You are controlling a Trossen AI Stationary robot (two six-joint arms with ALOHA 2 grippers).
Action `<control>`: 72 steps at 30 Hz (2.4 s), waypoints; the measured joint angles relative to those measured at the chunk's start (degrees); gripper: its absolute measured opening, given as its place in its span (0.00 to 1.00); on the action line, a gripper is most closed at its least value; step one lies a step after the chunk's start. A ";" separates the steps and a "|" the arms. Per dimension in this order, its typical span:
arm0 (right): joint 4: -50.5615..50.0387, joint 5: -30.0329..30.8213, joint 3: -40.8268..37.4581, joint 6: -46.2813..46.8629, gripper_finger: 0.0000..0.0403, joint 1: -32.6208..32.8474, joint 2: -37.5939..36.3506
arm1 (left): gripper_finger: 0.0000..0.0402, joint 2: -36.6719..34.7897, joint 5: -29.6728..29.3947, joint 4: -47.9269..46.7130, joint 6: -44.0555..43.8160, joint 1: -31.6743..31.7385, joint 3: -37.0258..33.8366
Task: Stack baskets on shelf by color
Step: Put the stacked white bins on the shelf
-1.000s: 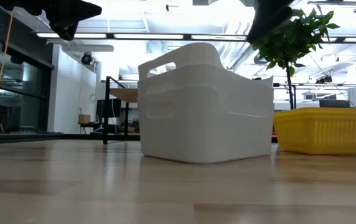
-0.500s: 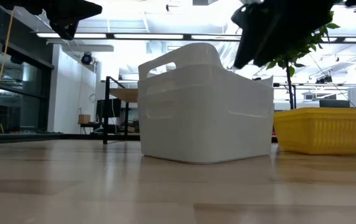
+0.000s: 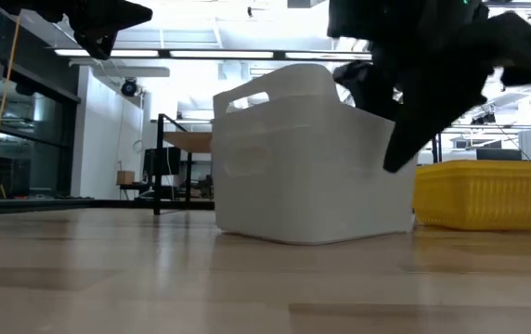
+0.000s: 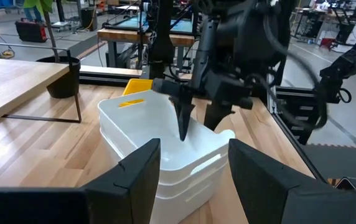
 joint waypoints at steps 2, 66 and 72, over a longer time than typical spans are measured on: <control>-0.46 -0.78 -0.01 -0.84 0.49 -0.27 0.60 | 0.44 0.00 0.00 0.01 0.00 0.00 0.00; -35.97 11.89 50.60 50.76 0.00 -41.75 8.60 | 0.44 -0.02 -0.24 0.01 1.05 -0.01 -0.02; -37.77 11.92 50.58 52.07 0.00 -41.93 8.60 | 0.44 -0.02 -0.26 0.01 1.01 0.00 -0.02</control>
